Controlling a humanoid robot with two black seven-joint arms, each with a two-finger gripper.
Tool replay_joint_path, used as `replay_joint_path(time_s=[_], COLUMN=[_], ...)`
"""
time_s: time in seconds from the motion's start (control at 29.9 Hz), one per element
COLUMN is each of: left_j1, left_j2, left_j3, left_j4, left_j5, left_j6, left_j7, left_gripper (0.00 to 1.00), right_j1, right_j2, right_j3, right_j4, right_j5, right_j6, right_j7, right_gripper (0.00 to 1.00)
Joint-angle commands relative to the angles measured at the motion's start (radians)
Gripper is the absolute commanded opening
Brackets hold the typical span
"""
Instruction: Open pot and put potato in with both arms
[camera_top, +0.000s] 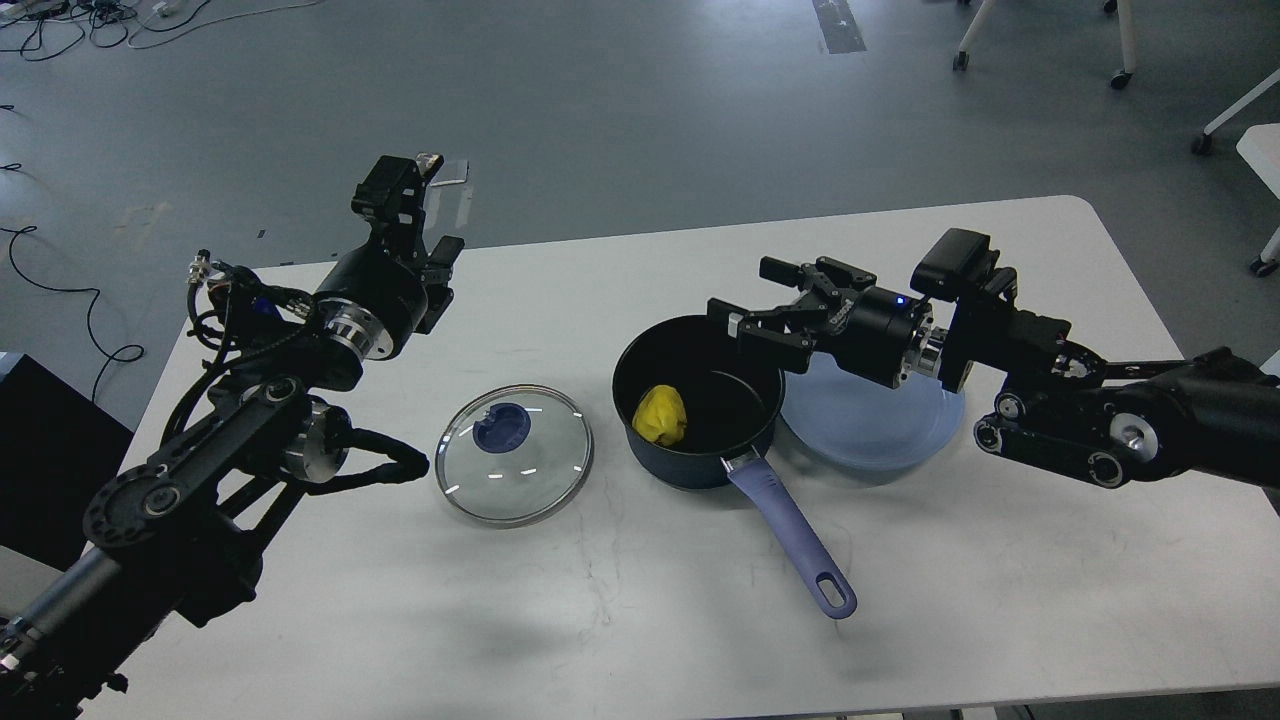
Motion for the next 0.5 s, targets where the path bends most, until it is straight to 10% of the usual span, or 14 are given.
replay_joint_path(time_s=[0.0, 0.27, 0.47], left_j1=[0.003, 0.077, 0.138], left_j2=[-0.029, -0.082, -0.106], left_j3=[-0.024, -0.145, -0.206], left_j4=[0.0, 0.0, -0.015], left_j5=[-0.008, -0.218, -0.229], left_j6=[0.0, -0.049, -0.101], left_j7=[-0.001, -0.003, 0.002], left_gripper=[0.98, 0.98, 0.98], right_j1=[0.012, -0.061, -0.173], right_j2=[-0.036, -0.179, -0.199], right_j3=[0.175, 0.41, 0.484], right_j4=[0.099, 0.072, 0.047], right_j5=[0.507, 1.074, 1.193], right_j6=[0.182, 0.672, 0.758], right_j7=[-0.004, -0.188, -0.301], right_gripper=[1.0, 1.0, 1.0])
